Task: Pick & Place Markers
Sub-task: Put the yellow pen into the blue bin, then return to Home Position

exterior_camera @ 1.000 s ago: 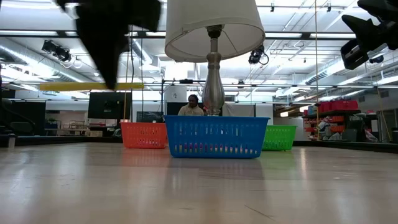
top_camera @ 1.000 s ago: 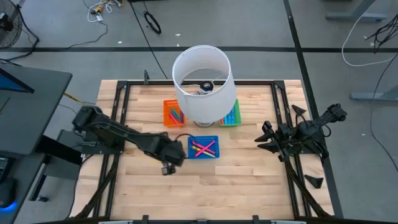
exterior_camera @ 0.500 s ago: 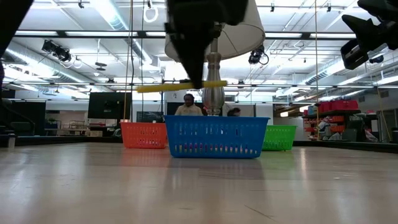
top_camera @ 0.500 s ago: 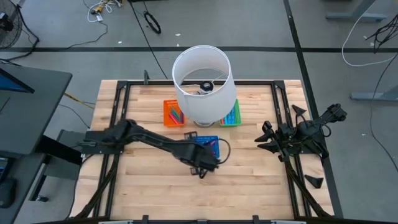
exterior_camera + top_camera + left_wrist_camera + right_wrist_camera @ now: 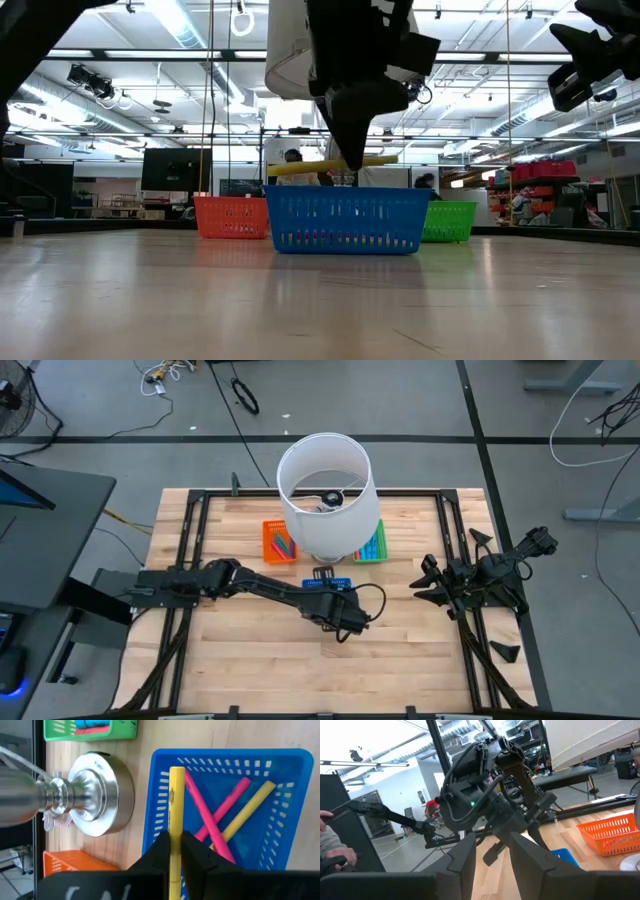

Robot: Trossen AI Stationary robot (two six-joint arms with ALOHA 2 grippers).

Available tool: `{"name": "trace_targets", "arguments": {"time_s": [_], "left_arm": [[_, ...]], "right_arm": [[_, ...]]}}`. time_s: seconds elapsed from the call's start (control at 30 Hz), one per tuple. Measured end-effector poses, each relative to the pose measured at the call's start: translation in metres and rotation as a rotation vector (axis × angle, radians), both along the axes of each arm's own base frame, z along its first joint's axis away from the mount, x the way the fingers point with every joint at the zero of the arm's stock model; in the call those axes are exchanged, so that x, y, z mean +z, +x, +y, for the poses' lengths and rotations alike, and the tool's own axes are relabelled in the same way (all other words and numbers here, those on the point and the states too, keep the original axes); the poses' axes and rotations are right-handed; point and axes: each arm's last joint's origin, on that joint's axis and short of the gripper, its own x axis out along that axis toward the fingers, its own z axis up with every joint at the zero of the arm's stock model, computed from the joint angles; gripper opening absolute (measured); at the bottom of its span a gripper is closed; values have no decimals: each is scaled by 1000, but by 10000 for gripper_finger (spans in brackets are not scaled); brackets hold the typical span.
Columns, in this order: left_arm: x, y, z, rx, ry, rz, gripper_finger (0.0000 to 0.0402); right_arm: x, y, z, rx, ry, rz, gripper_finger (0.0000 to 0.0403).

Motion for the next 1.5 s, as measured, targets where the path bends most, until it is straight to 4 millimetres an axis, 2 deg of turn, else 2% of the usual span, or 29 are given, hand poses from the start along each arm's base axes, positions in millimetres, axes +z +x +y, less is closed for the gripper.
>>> {"name": "trace_targets", "arguments": {"time_s": [0.37, 0.7, 0.97, 1.27, 1.5], "left_arm": [[-4, 5, 3, 0, -27, -29, 24], [-33, 15, -1, -11, -92, -3, 27], [-35, 16, -3, -18, -141, 7, 111], [-35, 14, -6, -47, -200, 38, 187], [-18, 10, -10, -106, -246, 43, 227]], "right_arm": [[0, 0, 0, 0, 0, 0, 119], [0, 0, 0, 0, 1, -1, 119], [0, 0, 0, 0, -1, 2, 119], [0, 0, 0, 0, -2, 3, 119], [0, 0, 0, 0, -2, 3, 119]]}}
